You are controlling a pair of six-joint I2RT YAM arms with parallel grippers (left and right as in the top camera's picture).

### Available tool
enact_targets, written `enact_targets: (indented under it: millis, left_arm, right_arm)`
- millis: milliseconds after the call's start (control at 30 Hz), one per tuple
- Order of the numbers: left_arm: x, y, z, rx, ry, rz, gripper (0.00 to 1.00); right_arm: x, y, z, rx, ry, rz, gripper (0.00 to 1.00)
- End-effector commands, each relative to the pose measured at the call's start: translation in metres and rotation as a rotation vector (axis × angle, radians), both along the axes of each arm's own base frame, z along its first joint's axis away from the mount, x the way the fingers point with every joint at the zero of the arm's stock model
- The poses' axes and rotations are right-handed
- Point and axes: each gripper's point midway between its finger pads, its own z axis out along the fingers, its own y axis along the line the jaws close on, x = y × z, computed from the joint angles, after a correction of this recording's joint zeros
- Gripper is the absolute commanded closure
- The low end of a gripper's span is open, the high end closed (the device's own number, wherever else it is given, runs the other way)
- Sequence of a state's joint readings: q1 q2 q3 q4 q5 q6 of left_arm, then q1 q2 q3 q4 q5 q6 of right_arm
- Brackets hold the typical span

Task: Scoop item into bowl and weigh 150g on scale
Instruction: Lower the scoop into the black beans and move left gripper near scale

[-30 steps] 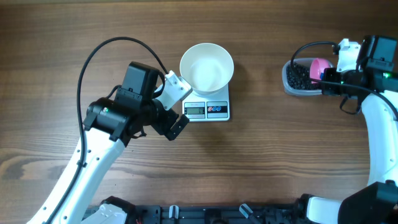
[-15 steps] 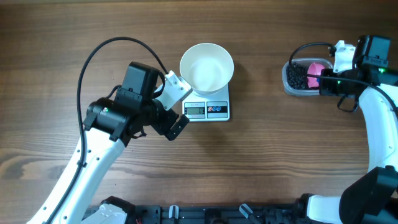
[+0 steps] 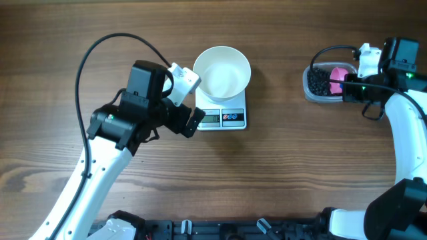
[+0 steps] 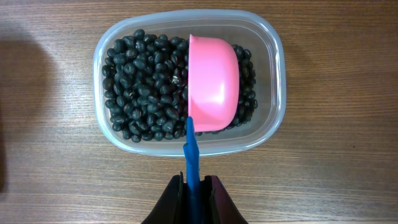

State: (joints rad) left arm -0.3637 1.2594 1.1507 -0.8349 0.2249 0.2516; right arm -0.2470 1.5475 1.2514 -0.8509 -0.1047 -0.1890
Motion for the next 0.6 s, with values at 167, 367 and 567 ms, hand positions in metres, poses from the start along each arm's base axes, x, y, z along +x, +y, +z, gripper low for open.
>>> enact_targets:
  millis: [167,367,567]
  left_arm:
    - [0.001,0.005,0.015,-0.019,0.018,0.049,0.00]
    - [0.007,0.008,-0.002,0.052,0.137,0.065,0.00]
    - [0.012,0.007,-0.020,0.112,0.153,-0.017,0.00]
  right_arm:
    - [0.001,0.005,-0.003,0.020,0.001,0.027,0.96]
    - [0.001,0.005,-0.003,0.023,0.001,0.020,0.96]
    - [-0.002,0.005,-0.005,0.026,0.015,0.020,0.96]
